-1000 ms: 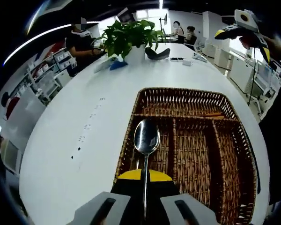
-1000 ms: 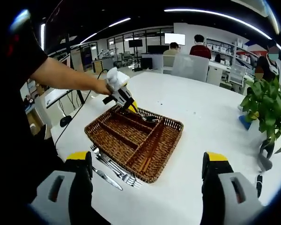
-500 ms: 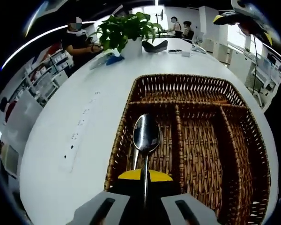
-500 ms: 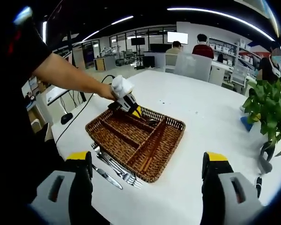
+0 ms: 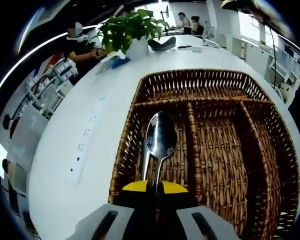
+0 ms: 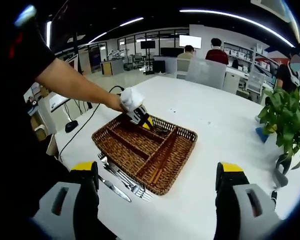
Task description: Arrange the knives, forks, and spoons in their matching storage slots by inserting each utensil handle-first until every utensil is classified and aligned in the correct compartment
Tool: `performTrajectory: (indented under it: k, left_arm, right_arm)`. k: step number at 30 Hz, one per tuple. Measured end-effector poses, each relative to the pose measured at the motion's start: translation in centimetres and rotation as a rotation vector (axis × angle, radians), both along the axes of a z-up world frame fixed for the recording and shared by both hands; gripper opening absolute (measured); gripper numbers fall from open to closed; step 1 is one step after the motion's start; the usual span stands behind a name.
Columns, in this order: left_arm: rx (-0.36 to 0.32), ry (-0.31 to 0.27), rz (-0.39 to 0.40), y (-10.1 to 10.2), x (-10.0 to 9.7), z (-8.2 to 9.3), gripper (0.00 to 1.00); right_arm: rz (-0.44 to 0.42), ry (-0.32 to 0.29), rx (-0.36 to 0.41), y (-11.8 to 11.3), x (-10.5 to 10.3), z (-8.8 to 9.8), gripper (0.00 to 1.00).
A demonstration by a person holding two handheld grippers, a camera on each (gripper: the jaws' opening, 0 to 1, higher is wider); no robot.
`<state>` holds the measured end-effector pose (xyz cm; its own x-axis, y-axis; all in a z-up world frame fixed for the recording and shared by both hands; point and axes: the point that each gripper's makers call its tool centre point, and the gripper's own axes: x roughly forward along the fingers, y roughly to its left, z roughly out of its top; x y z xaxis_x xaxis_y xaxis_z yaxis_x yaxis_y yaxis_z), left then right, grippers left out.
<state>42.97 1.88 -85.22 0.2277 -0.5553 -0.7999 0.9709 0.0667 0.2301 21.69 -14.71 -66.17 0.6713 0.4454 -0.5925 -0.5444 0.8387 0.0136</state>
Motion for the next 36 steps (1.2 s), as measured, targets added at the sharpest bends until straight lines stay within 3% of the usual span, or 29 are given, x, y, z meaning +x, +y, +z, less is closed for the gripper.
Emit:
performTrajectory:
  k: [1,2,5,7,10,13,17,23,32,35,36]
  left_arm:
    - [-0.026,-0.026,0.015,-0.1,0.3,0.5,0.17]
    - [-0.015,-0.028,0.020,0.3,0.3,0.8,0.19]
    - [-0.083,-0.011,0.070,0.3,0.5,2.2,0.25]
    - [-0.144,0.006,0.133,0.6,0.7,3.7,0.26]
    - [-0.239,0.007,0.226,1.3,1.0,5.9,0.37]
    - [-0.267,-0.005,0.270,2.4,0.8,7.6,0.46]
    - [-0.317,-0.003,0.308,3.8,-0.1,9.9,0.48]
    - [-0.404,0.002,0.393,6.3,-3.3,14.7,0.61]
    - [-0.480,-0.025,0.447,9.3,-8.9,20.4,0.88]
    - [-0.502,-0.038,0.474,10.4,-10.9,21.6,1.00]
    - [-0.511,-0.052,0.492,10.9,-11.3,22.0,1.00]
  right_arm:
    - [0.000,-0.002,0.000,0.1,0.0,0.1,0.99]
    - [0.001,-0.005,0.001,0.1,0.0,0.1,0.99]
    - [0.006,-0.011,0.006,0.4,-0.1,0.3,0.99]
    - [0.010,-0.020,0.008,0.6,0.0,0.5,0.99]
    - [0.013,-0.033,0.017,1.0,0.1,0.9,0.99]
    - [0.023,-0.035,0.008,1.3,0.0,0.9,0.99]
    - [0.020,-0.040,0.001,1.3,0.1,0.9,0.99]
    - [0.037,-0.057,0.014,2.0,0.0,1.4,0.99]
    - [0.061,-0.103,0.016,2.2,0.1,2.9,0.99]
    - [0.061,-0.128,0.014,1.8,0.3,3.7,0.99]
    - [0.062,-0.136,0.014,1.6,0.2,4.0,0.99]
